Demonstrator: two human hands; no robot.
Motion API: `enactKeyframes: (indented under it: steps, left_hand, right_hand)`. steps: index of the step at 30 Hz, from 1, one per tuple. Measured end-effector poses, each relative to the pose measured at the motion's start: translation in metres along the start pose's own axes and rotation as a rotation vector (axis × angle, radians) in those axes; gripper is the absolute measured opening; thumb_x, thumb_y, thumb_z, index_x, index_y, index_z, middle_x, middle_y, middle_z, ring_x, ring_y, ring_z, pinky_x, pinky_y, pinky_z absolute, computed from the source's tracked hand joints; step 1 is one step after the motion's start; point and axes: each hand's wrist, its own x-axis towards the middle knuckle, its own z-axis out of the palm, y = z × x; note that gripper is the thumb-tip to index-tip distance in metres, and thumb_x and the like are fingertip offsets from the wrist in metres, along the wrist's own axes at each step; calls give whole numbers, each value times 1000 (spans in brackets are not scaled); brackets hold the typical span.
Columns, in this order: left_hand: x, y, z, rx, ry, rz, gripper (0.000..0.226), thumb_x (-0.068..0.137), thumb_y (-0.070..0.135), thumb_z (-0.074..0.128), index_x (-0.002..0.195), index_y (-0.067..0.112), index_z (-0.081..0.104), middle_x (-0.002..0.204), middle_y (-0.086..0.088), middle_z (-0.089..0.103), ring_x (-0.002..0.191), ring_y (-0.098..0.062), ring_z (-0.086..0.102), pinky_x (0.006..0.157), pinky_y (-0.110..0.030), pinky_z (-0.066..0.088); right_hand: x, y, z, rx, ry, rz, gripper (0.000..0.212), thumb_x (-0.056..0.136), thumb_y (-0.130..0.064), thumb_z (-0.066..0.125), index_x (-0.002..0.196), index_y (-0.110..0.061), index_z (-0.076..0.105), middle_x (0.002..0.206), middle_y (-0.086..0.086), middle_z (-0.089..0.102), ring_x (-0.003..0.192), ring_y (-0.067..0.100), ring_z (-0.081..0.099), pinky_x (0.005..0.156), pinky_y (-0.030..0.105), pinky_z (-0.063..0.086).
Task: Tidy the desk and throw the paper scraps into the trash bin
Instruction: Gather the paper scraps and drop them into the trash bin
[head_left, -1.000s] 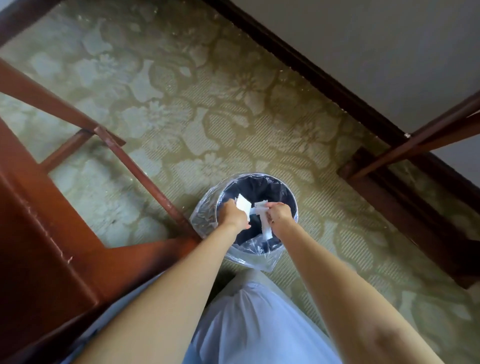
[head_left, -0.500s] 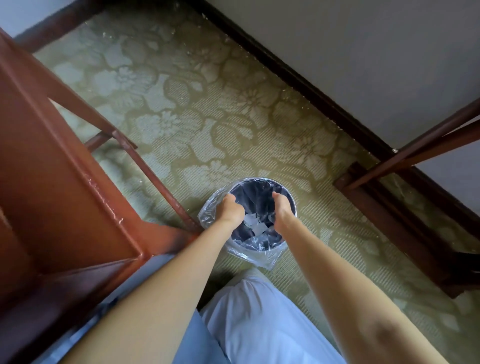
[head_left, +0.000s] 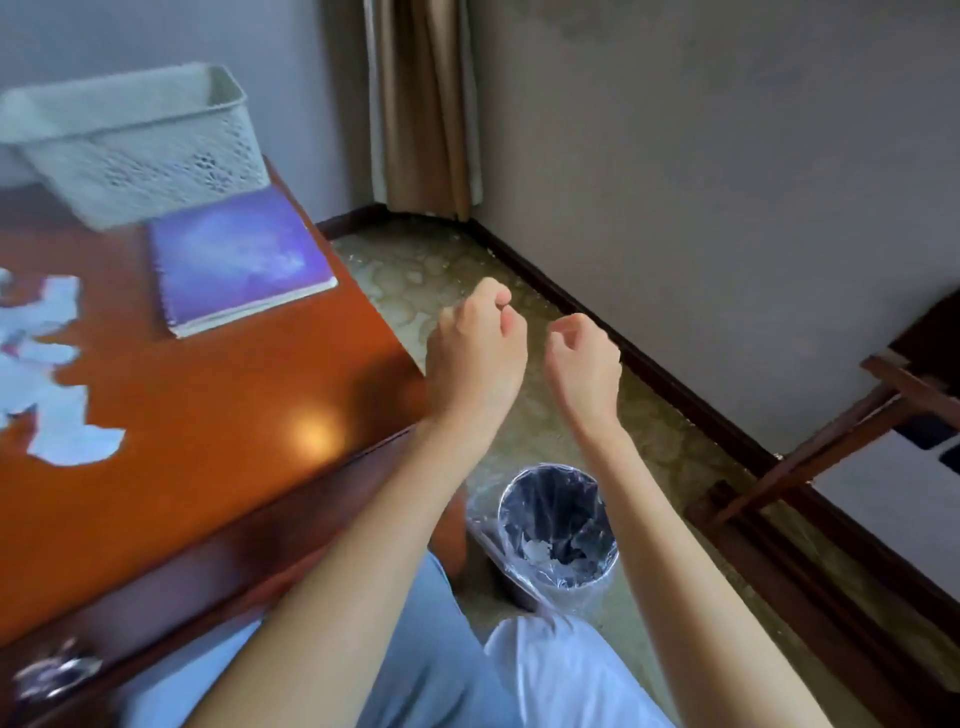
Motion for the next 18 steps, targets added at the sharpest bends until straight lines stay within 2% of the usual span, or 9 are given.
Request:
enactKeyframes:
  steps: [4,8,11,14,18]
  left_hand:
    - [-23,-27,-84,20,238,37,28,92,12,44,114,11,61,109,-12,69,105,-31,59,84,-32,37]
    - [-55,-83,-155,83,385,-67,28,92,11,44,114,9,61,109,-15,67,105,-33,58,87,-35,39]
    - [-83,-132,-196,159,384,-222,30,94,12,41,119,11,58,120,-11,62,115,-29,53,93,-35,39]
    - [-110,-184,-232,310,357,-397,37,97,15,38,132,14,47,135,-10,50,128,-27,41,104,-36,33]
    - [-132,-237,-258,473,217,-692,48,100,25,33,146,19,22,156,-17,11,145,-37,7,117,-48,15]
  right_hand:
    - [-49,-74,1,81,-8,-239,26,90,-15,42,104,-10,64,109,7,65,101,25,60,91,35,47]
    - [-113,-132,42,89,-151,-469,24,89,-12,47,106,-7,62,112,11,63,106,28,57,88,35,41]
    - [-163,-159,88,-12,-301,-631,23,89,-13,49,108,-4,59,114,15,60,108,34,53,83,36,36]
    - [-208,-181,133,-163,-427,-722,33,91,-21,47,120,-5,54,125,16,53,116,36,47,92,38,38]
    - [-236,-194,175,-352,-505,-742,46,93,-30,43,132,-5,40,139,18,41,130,36,35,109,40,28]
